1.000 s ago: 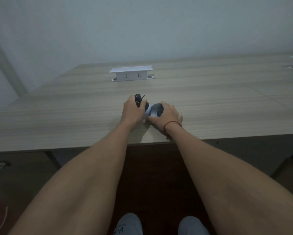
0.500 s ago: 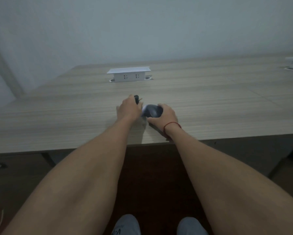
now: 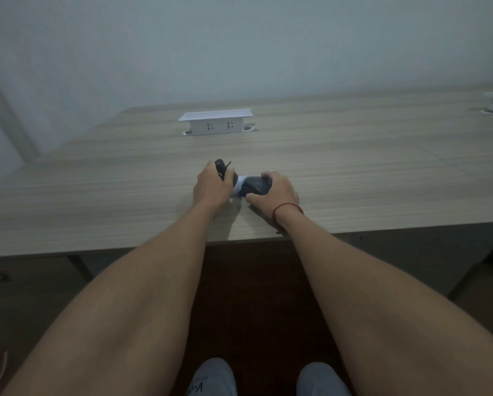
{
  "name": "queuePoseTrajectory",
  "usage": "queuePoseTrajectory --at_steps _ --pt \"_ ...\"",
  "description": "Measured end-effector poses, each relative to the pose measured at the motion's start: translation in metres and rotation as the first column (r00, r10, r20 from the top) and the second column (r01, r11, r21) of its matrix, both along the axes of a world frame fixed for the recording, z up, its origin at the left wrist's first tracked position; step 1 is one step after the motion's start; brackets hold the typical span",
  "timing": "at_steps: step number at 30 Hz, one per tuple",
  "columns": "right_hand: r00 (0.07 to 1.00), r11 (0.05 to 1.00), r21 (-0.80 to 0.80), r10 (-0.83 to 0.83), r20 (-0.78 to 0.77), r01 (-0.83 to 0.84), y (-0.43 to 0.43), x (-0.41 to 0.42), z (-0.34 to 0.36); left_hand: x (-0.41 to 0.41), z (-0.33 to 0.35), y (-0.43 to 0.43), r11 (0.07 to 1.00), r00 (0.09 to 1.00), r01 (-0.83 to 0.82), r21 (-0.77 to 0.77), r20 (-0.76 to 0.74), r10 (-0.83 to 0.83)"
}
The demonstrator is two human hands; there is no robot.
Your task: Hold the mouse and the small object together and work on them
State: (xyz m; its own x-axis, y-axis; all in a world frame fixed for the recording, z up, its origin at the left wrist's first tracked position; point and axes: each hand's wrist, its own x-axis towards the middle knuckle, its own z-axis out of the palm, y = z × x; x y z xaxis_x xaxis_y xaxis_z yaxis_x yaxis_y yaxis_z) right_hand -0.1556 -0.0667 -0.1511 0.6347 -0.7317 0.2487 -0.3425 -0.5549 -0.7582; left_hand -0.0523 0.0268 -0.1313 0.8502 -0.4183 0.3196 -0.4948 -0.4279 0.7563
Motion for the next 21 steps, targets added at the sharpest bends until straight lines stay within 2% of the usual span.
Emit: queuePoseTrajectory --at_steps 2,5,7,9,10,12,14,16,18,21 --pt "1.000 1.000 -0.005 0.005 -0.007 -0.005 0.000 0.000 0.000 0.001 0.002 0.003 0.998 0.999 -0.012 0.054 0.034 0.010" --pt "1.000 1.000 -0.019 0.005 -0.026 -0.006 0.001 0.001 0.000 -0.002 0.009 0.000 0.997 0.999 0.009 -0.073 0.052 -0.005" --pt "0.999 1.000 -0.023 0.001 -0.032 -0.002 0.001 0.001 0.000 -0.005 0.009 -0.002 0.999 0.997 0.036 0.011 0.067 -0.037" --pt "1.000 1.000 -0.017 0.004 -0.028 -0.004 0.001 0.001 0.000 -0.002 0.009 0.000 0.990 0.994 -0.005 0.144 0.108 -0.011" --pt "1.000 1.000 -0.013 0.008 -0.027 -0.008 0.001 0.000 0.000 0.000 0.010 0.002 0.987 0.991 -0.029 0.157 0.137 0.007" --pt "1.000 1.000 -0.006 0.009 -0.022 -0.009 0.001 -0.001 0.000 0.001 0.011 0.002 0.997 0.987 -0.020 0.071 0.162 0.008" --pt "1.000 1.000 -0.004 0.008 -0.021 -0.009 0.002 -0.001 0.000 -0.001 0.013 -0.001 1.000 0.993 0.025 -0.005 0.113 -0.025" --pt "1.000 1.000 0.000 0.013 -0.016 -0.013 0.002 -0.001 0.001 -0.001 0.012 -0.002 0.995 0.997 0.035 0.088 0.069 -0.042" --pt "1.000 1.000 0.006 0.012 -0.017 -0.012 0.002 -0.001 0.001 0.001 0.014 -0.001 0.985 0.996 -0.007 0.171 0.087 -0.008" --pt "1.000 1.000 0.009 0.010 -0.024 -0.010 0.002 -0.001 0.002 -0.001 0.013 -0.002 0.999 0.993 0.016 0.038 0.116 -0.020"
